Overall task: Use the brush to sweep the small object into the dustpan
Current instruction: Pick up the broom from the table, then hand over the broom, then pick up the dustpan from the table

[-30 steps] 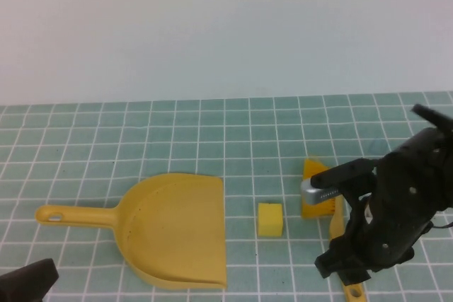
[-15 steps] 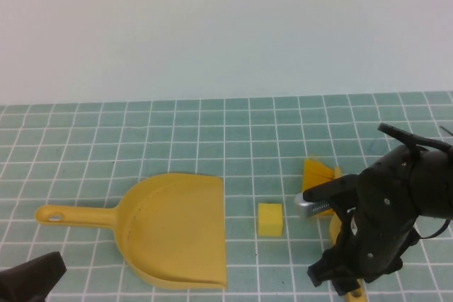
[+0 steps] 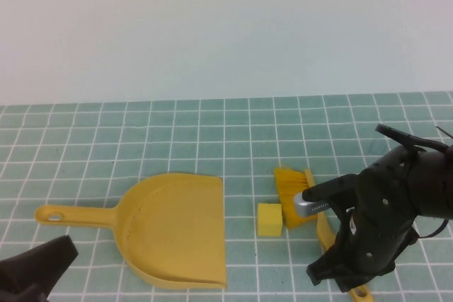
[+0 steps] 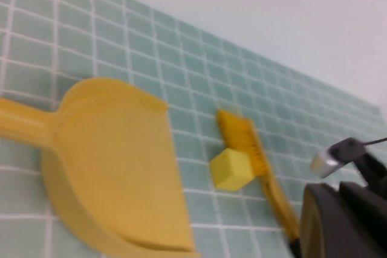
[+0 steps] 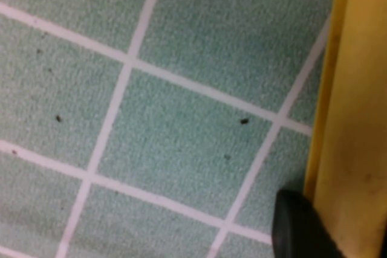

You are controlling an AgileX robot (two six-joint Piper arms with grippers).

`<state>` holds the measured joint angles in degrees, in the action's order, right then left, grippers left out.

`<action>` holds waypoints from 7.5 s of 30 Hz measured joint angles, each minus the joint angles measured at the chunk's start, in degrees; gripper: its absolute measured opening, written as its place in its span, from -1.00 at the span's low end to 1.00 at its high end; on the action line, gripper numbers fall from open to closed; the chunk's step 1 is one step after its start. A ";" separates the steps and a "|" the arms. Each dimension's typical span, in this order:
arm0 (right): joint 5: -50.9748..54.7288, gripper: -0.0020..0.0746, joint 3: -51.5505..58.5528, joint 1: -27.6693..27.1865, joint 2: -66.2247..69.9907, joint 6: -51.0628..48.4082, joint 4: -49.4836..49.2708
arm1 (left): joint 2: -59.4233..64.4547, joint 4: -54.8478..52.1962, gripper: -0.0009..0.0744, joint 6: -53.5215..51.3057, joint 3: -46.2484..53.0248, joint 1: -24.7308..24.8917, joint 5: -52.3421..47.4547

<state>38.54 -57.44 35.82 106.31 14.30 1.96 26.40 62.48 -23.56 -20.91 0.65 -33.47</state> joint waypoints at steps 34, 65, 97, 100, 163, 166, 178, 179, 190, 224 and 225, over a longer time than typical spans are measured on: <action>9.75 -0.45 -29.44 27.76 -13.09 -4.22 -8.54 | 0.00 23.60 0.39 -3.19 0.00 0.00 -6.03; 8.98 -0.43 -29.67 32.71 -13.09 -6.26 -9.97 | 0.00 25.41 -0.98 -6.43 0.00 0.00 -4.90; 23.39 -0.22 -12.80 12.75 -31.63 -35.84 -36.59 | 0.00 31.72 -0.98 -2.26 0.00 0.00 -14.27; 19.69 -0.32 -4.19 8.94 -35.21 -36.06 -38.12 | 0.00 32.30 -0.98 -2.36 0.00 0.00 -16.20; 24.31 -0.50 1.79 12.67 -17.64 -74.64 -94.58 | 0.00 37.11 0.09 -7.23 0.00 0.00 -21.42; 21.55 -0.50 1.15 12.08 -17.64 -75.06 -95.31 | 0.00 36.54 0.47 -7.52 0.00 0.00 -19.58; 17.01 -0.51 0.01 -6.20 -19.77 -71.91 -89.81 | 7.02 1.29 -0.90 1.15 -14.33 0.00 -13.69; 16.34 -0.51 0.01 -7.86 -20.16 -70.39 -87.33 | 8.50 -1.54 -0.96 0.99 -16.29 0.00 -13.79; 12.20 -0.51 -0.07 -11.10 -21.54 -46.03 -47.26 | 31.92 -37.11 -0.92 -2.37 -33.44 5.20 -20.67; 15.88 -0.51 -0.07 -11.10 -21.63 -33.22 -24.48 | 67.14 -92.98 0.56 5.12 -40.29 26.32 -12.84; 15.88 -0.51 -0.07 -11.10 -21.63 -33.38 -24.39 | 67.87 -93.89 0.56 5.12 -40.29 26.32 -11.85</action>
<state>54.42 -57.51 24.72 84.68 -19.07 -22.43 94.26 -31.41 -18.44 -61.20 26.97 -45.31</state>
